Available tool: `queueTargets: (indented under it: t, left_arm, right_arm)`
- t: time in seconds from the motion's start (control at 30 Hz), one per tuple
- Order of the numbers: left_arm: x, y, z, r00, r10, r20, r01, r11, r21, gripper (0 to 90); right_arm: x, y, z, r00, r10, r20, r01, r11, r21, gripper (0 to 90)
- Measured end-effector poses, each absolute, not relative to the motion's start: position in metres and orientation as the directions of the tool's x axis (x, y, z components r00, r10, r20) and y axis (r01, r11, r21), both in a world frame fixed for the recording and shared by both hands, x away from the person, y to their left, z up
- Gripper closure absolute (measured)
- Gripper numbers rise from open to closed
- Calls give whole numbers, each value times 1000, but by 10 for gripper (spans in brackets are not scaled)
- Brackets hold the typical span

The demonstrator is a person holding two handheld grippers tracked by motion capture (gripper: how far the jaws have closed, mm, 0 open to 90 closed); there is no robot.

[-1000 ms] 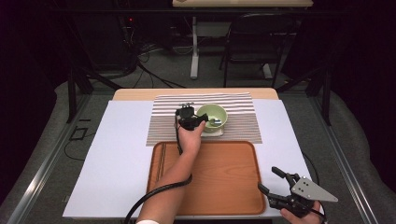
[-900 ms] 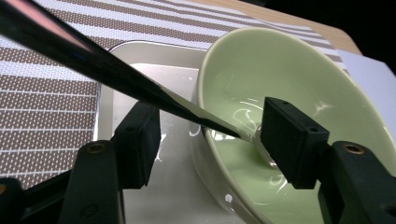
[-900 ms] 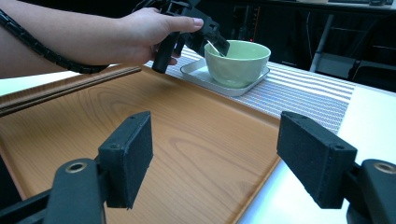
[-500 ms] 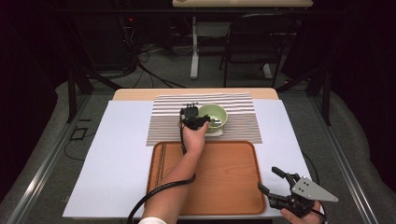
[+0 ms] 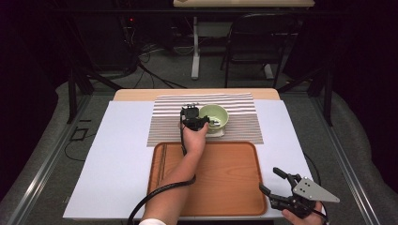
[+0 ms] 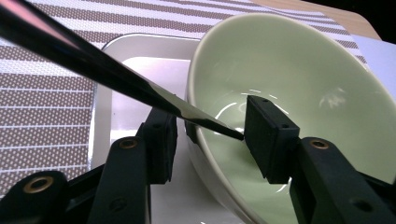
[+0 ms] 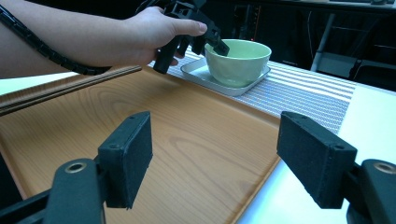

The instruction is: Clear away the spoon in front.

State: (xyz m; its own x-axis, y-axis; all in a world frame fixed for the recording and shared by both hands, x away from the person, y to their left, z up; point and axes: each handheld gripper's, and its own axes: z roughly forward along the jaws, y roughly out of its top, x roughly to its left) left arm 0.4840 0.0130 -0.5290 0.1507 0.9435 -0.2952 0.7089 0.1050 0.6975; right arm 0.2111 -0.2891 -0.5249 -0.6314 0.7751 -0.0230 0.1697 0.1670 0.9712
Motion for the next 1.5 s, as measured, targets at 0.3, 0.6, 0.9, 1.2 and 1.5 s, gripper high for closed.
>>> queueTargets:
  t: [0.3,0.6,0.9,1.2,1.5]
  left_arm:
    - [481,25,-521,171,934,-313,696,110,709,673]
    - [479,31,-515,177,931,-318,680,118,724,767]
    - [479,37,-507,186,930,-317,659,121,742,830]
    - [487,38,-499,195,928,-317,655,117,746,878]
    - [496,35,-496,195,928,-319,658,118,744,893]
  right_arm:
    - [212,-290,-525,-626,780,-20,173,164,971,266]
    - [212,-290,-525,-626,779,-21,174,165,971,265]
    - [213,-292,-525,-622,783,-18,176,163,971,266]
    - [213,-291,-525,-625,780,-15,178,162,971,265]
    - [213,-292,-526,-630,776,-14,180,164,970,266]
